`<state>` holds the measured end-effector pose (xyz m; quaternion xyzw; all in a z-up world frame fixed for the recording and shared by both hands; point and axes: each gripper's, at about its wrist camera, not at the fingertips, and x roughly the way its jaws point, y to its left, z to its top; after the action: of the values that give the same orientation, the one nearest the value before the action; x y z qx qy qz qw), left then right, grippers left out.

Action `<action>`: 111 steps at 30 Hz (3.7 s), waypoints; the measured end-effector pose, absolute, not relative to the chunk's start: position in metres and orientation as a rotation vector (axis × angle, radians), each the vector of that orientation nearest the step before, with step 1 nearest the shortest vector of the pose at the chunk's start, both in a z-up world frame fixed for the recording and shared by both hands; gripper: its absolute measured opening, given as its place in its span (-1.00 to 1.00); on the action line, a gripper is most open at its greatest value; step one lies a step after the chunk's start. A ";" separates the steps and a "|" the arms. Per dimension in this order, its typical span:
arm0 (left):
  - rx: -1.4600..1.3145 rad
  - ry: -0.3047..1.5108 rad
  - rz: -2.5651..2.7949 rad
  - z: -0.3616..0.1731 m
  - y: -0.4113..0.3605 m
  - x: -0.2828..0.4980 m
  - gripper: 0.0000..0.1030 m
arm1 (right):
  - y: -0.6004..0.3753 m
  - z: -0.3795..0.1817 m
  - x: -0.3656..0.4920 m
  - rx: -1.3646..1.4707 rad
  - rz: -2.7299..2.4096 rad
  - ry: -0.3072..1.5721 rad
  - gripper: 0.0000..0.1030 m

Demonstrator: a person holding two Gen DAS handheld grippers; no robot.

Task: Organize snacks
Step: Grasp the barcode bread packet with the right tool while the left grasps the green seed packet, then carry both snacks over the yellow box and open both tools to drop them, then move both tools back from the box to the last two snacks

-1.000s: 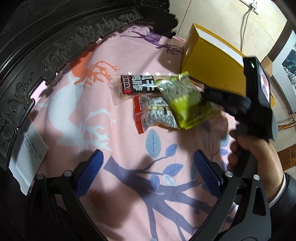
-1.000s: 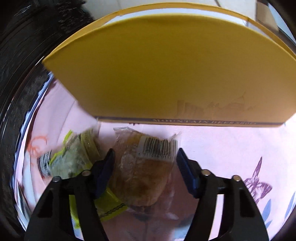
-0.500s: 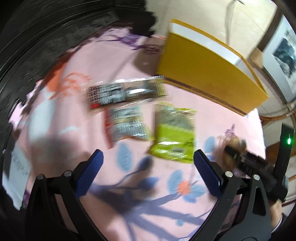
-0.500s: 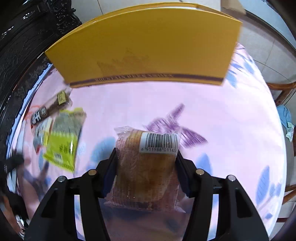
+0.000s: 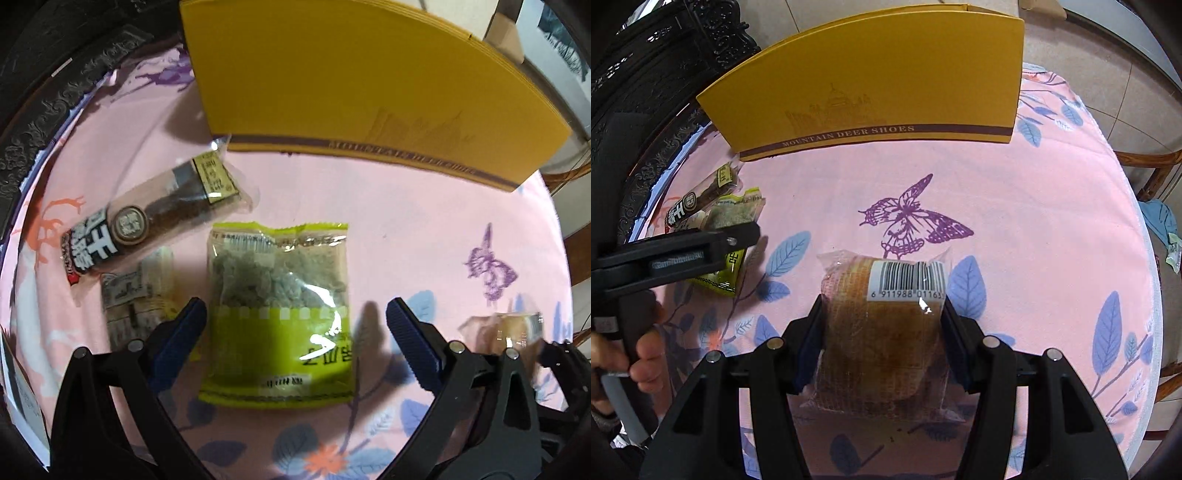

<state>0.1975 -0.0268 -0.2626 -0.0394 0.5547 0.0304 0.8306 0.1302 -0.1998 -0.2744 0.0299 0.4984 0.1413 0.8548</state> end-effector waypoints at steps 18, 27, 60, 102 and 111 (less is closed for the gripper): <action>-0.039 1.167 0.068 -0.263 -0.032 0.190 0.56 | -0.203 -0.274 0.128 0.074 0.301 1.038 0.16; -0.081 1.161 0.020 -0.257 -0.028 0.167 0.27 | -0.202 -0.273 0.127 0.063 0.305 1.034 0.14; -0.214 0.855 -0.126 -0.116 -0.016 0.173 0.26 | -0.220 -0.174 0.129 0.194 0.375 0.839 0.11; -0.133 0.770 -0.070 -0.085 -0.035 0.223 0.96 | -0.229 -0.164 0.158 0.198 0.257 0.838 0.97; -0.082 0.877 -0.092 -0.122 -0.013 0.101 0.96 | -0.192 -0.193 0.126 0.169 0.359 0.984 0.97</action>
<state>0.1011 -0.0133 -0.1222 -0.0398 0.4242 -0.0443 0.9036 0.1260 -0.1922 -0.1931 0.0807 0.4693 0.1711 0.8626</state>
